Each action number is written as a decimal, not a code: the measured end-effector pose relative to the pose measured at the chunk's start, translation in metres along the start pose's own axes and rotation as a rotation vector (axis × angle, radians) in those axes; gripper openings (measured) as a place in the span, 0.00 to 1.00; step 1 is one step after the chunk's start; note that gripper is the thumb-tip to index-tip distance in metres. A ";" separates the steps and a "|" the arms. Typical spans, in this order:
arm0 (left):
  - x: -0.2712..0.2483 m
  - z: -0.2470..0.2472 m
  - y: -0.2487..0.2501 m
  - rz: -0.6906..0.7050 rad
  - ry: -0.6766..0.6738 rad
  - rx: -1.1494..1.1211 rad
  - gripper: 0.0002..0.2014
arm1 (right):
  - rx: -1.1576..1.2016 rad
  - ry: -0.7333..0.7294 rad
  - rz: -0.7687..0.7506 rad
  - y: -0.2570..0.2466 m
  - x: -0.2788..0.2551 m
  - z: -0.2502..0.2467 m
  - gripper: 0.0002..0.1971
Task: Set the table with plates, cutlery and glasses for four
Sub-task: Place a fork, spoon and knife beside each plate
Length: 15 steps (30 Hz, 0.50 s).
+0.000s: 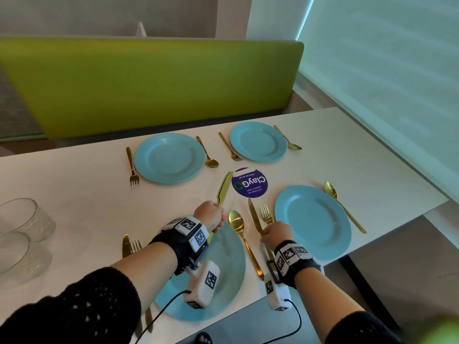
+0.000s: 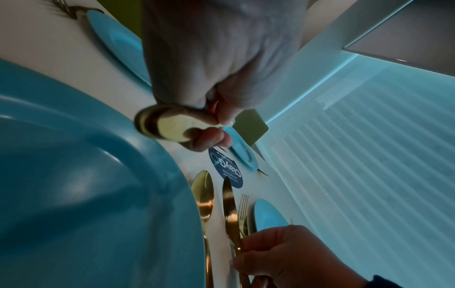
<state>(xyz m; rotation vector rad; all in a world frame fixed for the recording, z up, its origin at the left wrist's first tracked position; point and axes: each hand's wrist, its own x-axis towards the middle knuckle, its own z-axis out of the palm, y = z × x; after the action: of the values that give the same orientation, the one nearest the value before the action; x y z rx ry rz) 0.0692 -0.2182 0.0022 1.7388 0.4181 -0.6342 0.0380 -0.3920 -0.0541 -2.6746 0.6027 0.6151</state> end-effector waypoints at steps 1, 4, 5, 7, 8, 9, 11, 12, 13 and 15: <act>0.001 -0.001 0.000 0.008 0.005 0.007 0.17 | -0.007 0.022 0.003 0.000 0.002 0.002 0.14; 0.005 -0.005 0.001 0.028 0.022 0.036 0.15 | 0.007 0.079 0.052 -0.002 0.003 0.006 0.13; 0.006 -0.006 0.001 0.030 0.026 0.041 0.13 | 0.011 0.090 0.063 -0.003 0.003 0.007 0.13; 0.007 -0.007 0.002 0.036 0.030 0.047 0.10 | 0.018 0.111 0.085 -0.003 0.003 0.008 0.13; 0.008 -0.007 0.003 0.037 0.029 0.047 0.09 | 0.027 0.118 0.096 -0.003 0.002 0.008 0.13; 0.008 -0.007 0.004 0.037 0.027 0.048 0.09 | 0.030 0.124 0.103 -0.003 0.003 0.009 0.13; 0.009 -0.006 0.005 0.041 0.028 0.059 0.09 | 0.031 0.133 0.120 -0.002 0.003 0.010 0.13; 0.010 -0.005 0.005 0.047 0.028 0.068 0.09 | 0.033 0.138 0.125 -0.002 0.003 0.011 0.13; 0.011 -0.005 0.005 0.051 0.027 0.074 0.09 | 0.038 0.143 0.130 -0.002 0.004 0.011 0.13; 0.013 -0.003 0.004 0.053 0.020 0.074 0.09 | 0.043 0.150 0.146 -0.002 0.003 0.012 0.13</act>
<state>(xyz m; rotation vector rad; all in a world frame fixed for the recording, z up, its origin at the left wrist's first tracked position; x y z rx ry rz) 0.0826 -0.2174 -0.0021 1.8217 0.3653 -0.6009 0.0370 -0.3866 -0.0651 -2.6700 0.8486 0.4361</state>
